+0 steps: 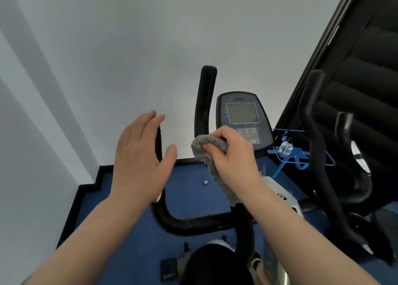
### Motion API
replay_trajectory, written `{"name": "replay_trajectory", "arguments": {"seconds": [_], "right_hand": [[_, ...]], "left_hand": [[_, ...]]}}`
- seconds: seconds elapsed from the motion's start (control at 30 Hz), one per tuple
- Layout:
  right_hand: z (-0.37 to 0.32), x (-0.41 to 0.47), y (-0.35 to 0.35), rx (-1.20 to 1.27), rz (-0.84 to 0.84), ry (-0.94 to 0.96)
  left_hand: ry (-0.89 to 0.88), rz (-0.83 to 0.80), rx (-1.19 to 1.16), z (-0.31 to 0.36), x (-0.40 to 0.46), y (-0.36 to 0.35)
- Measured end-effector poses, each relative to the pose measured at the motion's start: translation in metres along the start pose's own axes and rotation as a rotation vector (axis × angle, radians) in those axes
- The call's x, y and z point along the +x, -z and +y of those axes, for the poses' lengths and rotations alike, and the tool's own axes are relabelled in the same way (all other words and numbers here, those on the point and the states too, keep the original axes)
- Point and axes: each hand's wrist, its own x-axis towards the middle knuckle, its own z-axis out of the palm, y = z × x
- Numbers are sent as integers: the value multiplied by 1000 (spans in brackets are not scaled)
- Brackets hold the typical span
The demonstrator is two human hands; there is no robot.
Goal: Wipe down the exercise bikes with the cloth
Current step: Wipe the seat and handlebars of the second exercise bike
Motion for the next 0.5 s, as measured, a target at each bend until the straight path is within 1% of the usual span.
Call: {"name": "replay_trajectory", "arguments": {"seconds": [0.1, 0.2, 0.4, 0.5], "right_hand": [[-2, -18, 14, 74, -60, -43], [4, -34, 22, 53, -51, -23], [-5, 42, -12, 119, 70, -63], [-7, 43, -13, 146, 119, -64]], "left_hand": [[46, -61, 50, -10, 21, -2], [71, -138, 43, -16, 22, -8], [82, -91, 38, -13, 22, -12], [70, -75, 42, -15, 21, -13]]}}
